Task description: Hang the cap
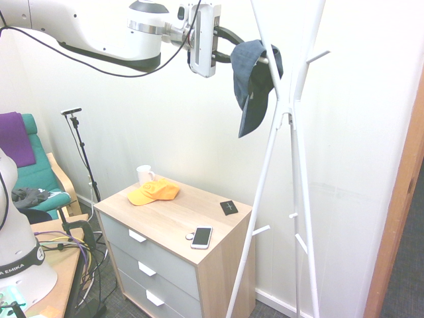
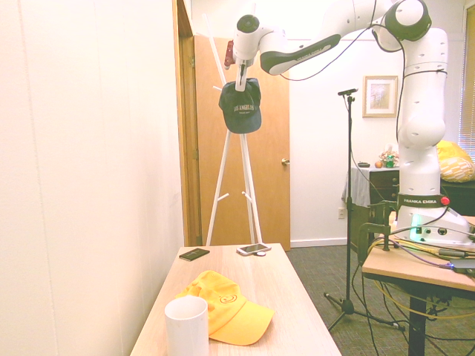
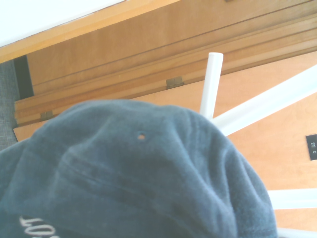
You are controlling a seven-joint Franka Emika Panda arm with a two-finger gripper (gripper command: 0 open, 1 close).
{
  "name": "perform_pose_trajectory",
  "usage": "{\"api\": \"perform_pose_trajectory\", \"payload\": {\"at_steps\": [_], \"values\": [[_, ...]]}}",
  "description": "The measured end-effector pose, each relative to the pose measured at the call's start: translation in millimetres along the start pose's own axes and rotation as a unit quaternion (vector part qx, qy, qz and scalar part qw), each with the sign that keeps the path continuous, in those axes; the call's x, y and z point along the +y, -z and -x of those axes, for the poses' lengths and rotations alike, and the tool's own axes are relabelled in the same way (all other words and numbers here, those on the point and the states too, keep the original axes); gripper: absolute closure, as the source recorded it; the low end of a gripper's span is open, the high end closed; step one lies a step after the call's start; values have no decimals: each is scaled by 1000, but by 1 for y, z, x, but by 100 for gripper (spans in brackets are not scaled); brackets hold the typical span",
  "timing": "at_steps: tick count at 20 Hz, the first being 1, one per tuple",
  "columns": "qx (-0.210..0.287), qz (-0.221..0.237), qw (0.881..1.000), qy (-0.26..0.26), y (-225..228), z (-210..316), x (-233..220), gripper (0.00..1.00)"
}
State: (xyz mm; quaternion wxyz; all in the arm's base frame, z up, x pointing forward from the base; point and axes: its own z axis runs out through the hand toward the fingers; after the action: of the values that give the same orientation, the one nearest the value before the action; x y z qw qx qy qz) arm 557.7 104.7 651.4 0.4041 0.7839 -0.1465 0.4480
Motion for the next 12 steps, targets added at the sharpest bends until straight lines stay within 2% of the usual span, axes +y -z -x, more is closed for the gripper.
{"api": "perform_pose_trajectory", "payload": {"at_steps": [12], "values": [[-3, -4, 1000, -1, 3, 1, -3, 0]]}}
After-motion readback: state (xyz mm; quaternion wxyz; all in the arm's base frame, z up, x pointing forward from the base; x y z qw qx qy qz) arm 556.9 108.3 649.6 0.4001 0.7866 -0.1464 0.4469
